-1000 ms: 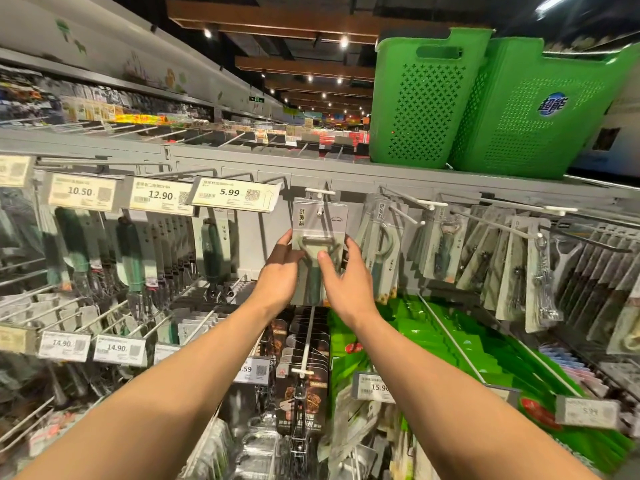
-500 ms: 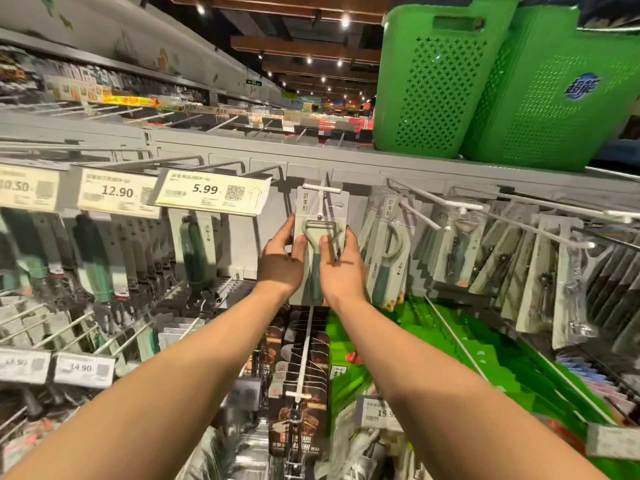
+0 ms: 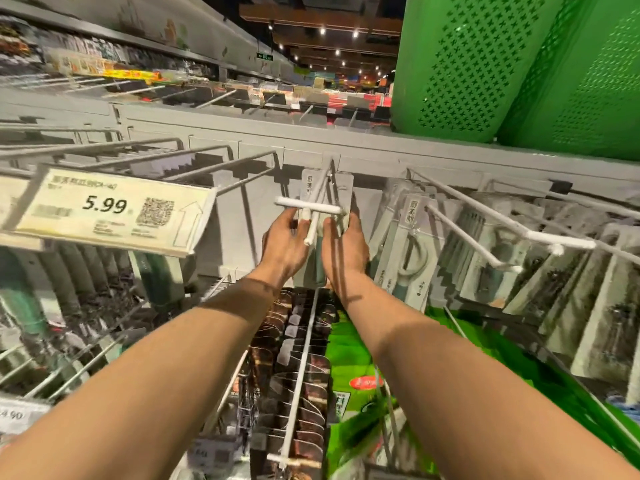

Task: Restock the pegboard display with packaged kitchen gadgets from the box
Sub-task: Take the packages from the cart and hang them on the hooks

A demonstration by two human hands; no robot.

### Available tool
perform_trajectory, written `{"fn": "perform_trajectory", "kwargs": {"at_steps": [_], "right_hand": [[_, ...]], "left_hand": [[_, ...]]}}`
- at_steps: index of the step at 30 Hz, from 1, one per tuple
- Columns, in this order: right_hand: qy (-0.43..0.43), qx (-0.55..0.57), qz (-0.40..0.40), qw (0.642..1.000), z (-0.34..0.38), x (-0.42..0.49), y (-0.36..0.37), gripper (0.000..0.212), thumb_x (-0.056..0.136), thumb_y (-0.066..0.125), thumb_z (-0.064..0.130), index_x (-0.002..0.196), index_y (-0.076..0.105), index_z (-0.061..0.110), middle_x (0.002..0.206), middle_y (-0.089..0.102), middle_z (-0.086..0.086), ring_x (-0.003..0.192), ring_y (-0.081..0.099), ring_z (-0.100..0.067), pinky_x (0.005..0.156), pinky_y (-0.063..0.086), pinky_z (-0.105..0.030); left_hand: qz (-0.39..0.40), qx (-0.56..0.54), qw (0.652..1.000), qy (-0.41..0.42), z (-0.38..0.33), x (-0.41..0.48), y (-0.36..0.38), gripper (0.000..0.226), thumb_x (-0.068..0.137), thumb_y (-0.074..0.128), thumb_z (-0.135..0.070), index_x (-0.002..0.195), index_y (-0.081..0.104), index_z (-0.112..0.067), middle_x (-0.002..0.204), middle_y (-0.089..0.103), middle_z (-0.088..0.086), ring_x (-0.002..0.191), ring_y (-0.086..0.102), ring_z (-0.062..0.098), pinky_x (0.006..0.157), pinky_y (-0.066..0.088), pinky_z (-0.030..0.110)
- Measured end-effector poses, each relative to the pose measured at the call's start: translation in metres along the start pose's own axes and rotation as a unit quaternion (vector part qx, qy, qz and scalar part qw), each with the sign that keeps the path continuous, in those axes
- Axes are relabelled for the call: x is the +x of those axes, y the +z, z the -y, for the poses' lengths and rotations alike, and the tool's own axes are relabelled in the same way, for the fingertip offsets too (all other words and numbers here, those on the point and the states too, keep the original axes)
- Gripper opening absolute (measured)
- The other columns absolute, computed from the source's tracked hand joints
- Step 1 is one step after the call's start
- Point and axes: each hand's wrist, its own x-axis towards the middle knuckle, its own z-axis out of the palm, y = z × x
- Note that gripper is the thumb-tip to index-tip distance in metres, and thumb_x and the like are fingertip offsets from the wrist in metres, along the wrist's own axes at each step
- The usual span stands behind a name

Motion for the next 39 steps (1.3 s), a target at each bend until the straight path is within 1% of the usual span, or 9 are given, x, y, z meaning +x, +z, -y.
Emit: {"fn": "perform_trajectory", "kwargs": {"at_steps": [3,5,8,10,13,20,25,32,39], "right_hand": [[-0.012,-0.048,0.004,0.999,-0.001,0.003,-0.003,0.050,0.104,0.049,0.040,0.152,0.038,0.031,0.123,0.066,-0.007,0.112,0.064,-0.030,0.094,0.051,-0.036],[0.004,-0.043,-0.002,0.999,0.002,-0.002,-0.009,0.043,0.107,0.045,0.035,0.149,0.042,0.032,0.120,0.065,-0.003,0.108,0.065,-0.024,0.091,0.052,-0.029],[-0.009,-0.034,-0.008,0.999,0.011,-0.029,-0.025,0.024,0.111,0.038,0.032,0.100,0.059,0.037,0.091,0.060,0.013,0.084,0.062,-0.010,0.090,0.053,-0.022],[-0.039,0.003,0.003,0.999,0.012,-0.052,-0.033,0.022,0.109,0.042,0.035,0.114,0.063,0.030,0.095,0.063,0.012,0.092,0.066,-0.019,0.094,0.056,-0.040],[-0.054,0.042,-0.019,0.998,0.008,-0.086,-0.052,0.027,0.106,0.048,0.042,0.122,0.060,0.025,0.100,0.069,0.004,0.098,0.067,-0.025,0.091,0.056,-0.039],[-0.020,0.023,-0.087,0.996,-0.021,-0.165,-0.130,0.032,0.104,0.052,0.041,0.109,0.070,0.015,0.102,0.078,-0.005,0.099,0.071,-0.024,0.079,0.043,-0.021],[0.013,0.002,-0.148,0.989,-0.066,-0.213,-0.204,0.032,0.097,0.053,0.049,0.095,0.068,0.021,0.090,0.077,-0.003,0.088,0.073,-0.028,0.088,0.057,-0.040],[0.100,-0.038,-0.249,0.963,-0.144,-0.277,-0.356,0.030,0.103,0.054,0.036,0.108,0.073,0.013,0.105,0.076,-0.009,0.105,0.067,-0.029,0.090,0.045,-0.031],[0.192,-0.043,-0.327,0.924,-0.222,-0.346,-0.497,0.020,0.101,0.056,0.032,0.102,0.071,0.020,0.097,0.073,0.000,0.090,0.060,-0.018,0.073,0.037,-0.024]], "left_hand": [[0.007,0.001,1.000,-0.011,-0.006,-0.001,-0.002,0.043,0.114,0.041,-0.023,0.156,0.041,-0.014,0.120,0.054,0.003,0.084,0.051,-0.001,0.065,0.042,0.001],[-0.007,0.008,1.000,-0.007,-0.011,-0.007,-0.006,0.045,0.114,0.041,-0.023,0.158,0.038,-0.012,0.127,0.055,0.003,0.102,0.057,0.013,0.087,0.047,0.015],[-0.017,-0.003,0.999,-0.037,-0.016,-0.022,-0.013,0.049,0.112,0.045,-0.028,0.157,0.039,-0.010,0.143,0.061,0.017,0.127,0.061,0.036,0.111,0.048,0.045],[-0.014,0.007,0.998,-0.055,-0.022,-0.038,-0.019,0.051,0.111,0.045,-0.033,0.157,0.040,-0.012,0.142,0.062,0.018,0.129,0.060,0.037,0.108,0.047,0.036],[-0.004,-0.002,0.998,-0.068,-0.034,-0.071,-0.024,0.053,0.112,0.046,-0.034,0.160,0.037,-0.015,0.146,0.060,0.013,0.132,0.057,0.031,0.082,0.034,0.014],[0.051,-0.034,0.997,-0.045,-0.047,-0.167,0.002,0.043,0.109,0.052,-0.034,0.146,0.049,-0.014,0.111,0.068,0.009,0.107,0.069,0.032,0.092,0.052,0.033],[0.133,-0.081,0.987,-0.049,-0.046,-0.208,0.072,0.038,0.086,0.055,-0.054,0.112,0.060,-0.028,0.116,0.074,0.018,0.107,0.072,0.043,0.097,0.057,0.057],[0.270,-0.104,0.955,-0.058,-0.077,-0.315,0.215,0.029,0.075,0.054,-0.050,0.091,0.063,-0.027,0.110,0.077,0.013,0.101,0.073,0.043,0.090,0.057,0.060],[0.392,-0.085,0.916,-0.021,-0.132,-0.464,0.328,0.024,0.107,0.053,-0.014,0.087,0.062,-0.025,0.081,0.065,-0.002,0.070,0.061,0.021,0.058,0.044,0.028]]}}
